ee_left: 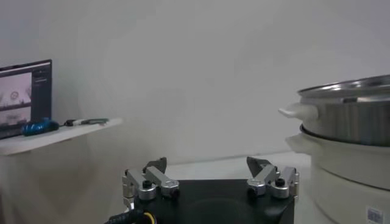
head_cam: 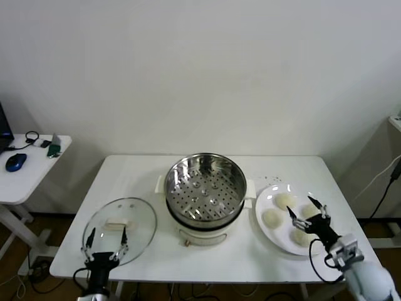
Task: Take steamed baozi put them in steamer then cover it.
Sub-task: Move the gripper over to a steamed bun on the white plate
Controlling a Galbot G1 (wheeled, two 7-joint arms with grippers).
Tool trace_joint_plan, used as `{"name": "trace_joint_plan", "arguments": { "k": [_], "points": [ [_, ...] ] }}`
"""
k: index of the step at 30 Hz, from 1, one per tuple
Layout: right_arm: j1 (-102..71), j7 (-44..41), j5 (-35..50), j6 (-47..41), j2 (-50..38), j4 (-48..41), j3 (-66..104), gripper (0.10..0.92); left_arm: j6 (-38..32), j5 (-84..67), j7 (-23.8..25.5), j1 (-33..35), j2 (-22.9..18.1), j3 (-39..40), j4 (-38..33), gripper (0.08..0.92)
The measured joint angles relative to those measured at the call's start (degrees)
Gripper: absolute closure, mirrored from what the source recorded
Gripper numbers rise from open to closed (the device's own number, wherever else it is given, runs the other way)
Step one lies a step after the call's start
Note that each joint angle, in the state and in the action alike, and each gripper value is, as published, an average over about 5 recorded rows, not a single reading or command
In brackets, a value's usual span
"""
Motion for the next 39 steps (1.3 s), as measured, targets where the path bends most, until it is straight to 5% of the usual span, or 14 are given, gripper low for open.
{"name": "trace_joint_plan", "arguments": {
  "k": [16, 26, 39],
  "points": [
    [41.5, -23.3, -8.8, -3.9, -18.7, -13.4, -42.3, 0.203, 0.6, -0.1, -0.4, 0.9, -0.1, 0.5, -0.8, 0.177],
    [65.1, -28.4, -9.2, -4.5, -17.2, -23.9, -70.6, 0.203, 1.3, -0.3, -0.6, 0.7, -0.1, 0.0, -0.8, 0.177],
    [75.5, -30.5, -9.9, -4.5, -7.9, -36.6, -85.3, 0.203, 2.5, -0.5, -0.7, -0.3, 0.0, -0.8, -0.4, 0.177]
  ]
}}
